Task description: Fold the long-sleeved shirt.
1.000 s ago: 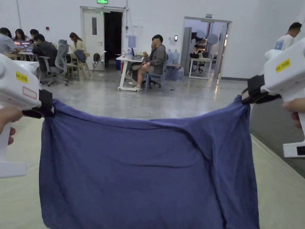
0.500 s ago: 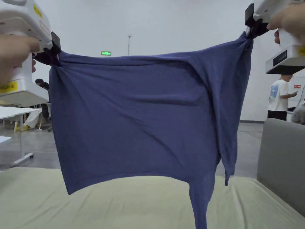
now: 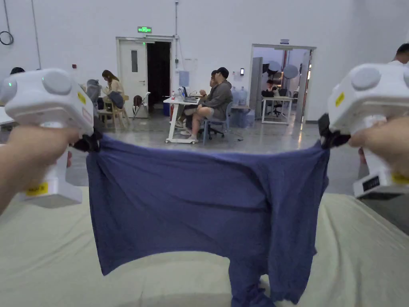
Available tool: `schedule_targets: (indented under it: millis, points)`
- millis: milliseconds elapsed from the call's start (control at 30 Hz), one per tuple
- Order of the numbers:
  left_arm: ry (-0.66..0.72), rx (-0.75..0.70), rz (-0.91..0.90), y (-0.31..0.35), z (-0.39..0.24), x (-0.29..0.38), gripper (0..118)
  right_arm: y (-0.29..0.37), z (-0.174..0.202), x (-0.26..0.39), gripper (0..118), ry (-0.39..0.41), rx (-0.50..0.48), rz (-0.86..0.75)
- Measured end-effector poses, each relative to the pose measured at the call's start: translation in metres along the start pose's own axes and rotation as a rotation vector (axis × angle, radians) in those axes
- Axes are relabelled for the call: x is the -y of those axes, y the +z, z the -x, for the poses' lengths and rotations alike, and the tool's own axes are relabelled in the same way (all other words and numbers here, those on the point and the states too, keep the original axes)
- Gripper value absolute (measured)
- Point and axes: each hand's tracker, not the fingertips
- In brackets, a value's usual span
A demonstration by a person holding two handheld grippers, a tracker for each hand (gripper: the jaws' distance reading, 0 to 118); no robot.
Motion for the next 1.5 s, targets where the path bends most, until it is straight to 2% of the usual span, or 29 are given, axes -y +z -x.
schedule_targets:
  millis: [133, 267, 333, 400, 567, 667, 867, 967, 1067, 1300, 1467, 1500]
  points:
    - [-0.102, -0.084, 0.199, -0.066, 0.013, 0.108, 0, -0.088, -0.003, 0.126, 0, -0.047, -0.028, 0.173]
    - [-0.040, -0.035, 0.276, -0.058, 0.034, 0.183, 0, -0.098, -0.019, 0.212, 0, -0.035, -0.029, 0.234]
    - [-0.079, -0.020, 0.314, -0.032, 0.040, 0.211, 0, -0.078, -0.028, 0.244, 0, -0.020, -0.079, 0.274]
    - [-0.106, -0.020, 0.326, -0.006, 0.044, 0.237, 0, -0.041, -0.026, 0.277, 0, 0.056, -0.053, 0.301]
    - [-0.181, 0.005, 0.390, 0.060, 0.065, 0.306, 0, 0.051, -0.025, 0.347, 0, 0.105, -0.086, 0.265]
    - [-0.218, 0.003, 0.405, 0.099, 0.070, 0.345, 0, 0.100, -0.025, 0.391, 0, 0.167, -0.093, 0.268]
    - [-0.197, 0.036, 0.474, 0.148, 0.084, 0.424, 0, 0.139, -0.036, 0.482, 0, 0.175, -0.090, 0.346]
    - [-0.187, 0.047, 0.506, 0.149, 0.090, 0.460, 0, 0.136, -0.039, 0.518, 0, 0.148, -0.108, 0.404]
    - [-0.195, 0.043, 0.549, 0.146, 0.093, 0.494, 0, 0.128, -0.038, 0.548, 0, 0.183, -0.075, 0.434]
    - [-0.167, -0.007, 0.657, 0.102, 0.110, 0.559, 0, 0.073, -0.039, 0.594, 0, 0.180, -0.044, 0.571]
    - [-0.159, -0.005, 0.644, 0.090, 0.115, 0.575, 0, 0.065, -0.041, 0.598, 0, 0.153, -0.036, 0.571]
    - [-0.154, -0.006, 0.645, 0.093, 0.113, 0.573, 0, 0.064, -0.042, 0.597, 4, 0.149, -0.043, 0.579]
